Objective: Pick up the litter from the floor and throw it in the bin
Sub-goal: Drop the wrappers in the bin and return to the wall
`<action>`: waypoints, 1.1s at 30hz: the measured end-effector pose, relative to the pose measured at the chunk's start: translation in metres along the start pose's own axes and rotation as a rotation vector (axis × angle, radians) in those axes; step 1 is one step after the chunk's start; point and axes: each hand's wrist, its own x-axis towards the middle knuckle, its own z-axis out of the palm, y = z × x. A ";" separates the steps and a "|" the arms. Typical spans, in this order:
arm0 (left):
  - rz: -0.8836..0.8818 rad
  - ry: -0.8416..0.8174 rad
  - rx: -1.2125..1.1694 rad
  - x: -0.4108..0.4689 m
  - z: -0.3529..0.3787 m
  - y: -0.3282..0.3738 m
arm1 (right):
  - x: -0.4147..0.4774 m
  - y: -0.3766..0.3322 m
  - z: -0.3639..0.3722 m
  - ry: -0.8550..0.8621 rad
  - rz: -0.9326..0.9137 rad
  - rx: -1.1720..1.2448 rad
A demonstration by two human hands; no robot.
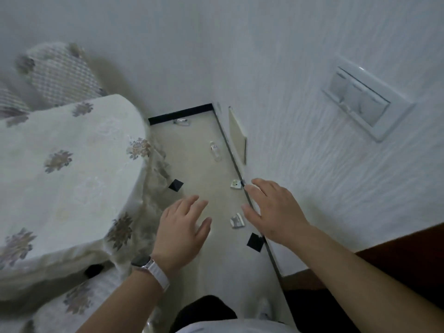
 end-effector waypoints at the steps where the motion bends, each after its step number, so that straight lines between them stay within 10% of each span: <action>1: -0.011 -0.010 0.004 0.009 0.002 -0.005 | 0.009 0.003 0.002 -0.006 -0.006 -0.002; 33: 0.218 -0.384 -0.221 0.381 0.326 -0.198 | 0.268 0.138 0.257 -0.115 0.398 0.079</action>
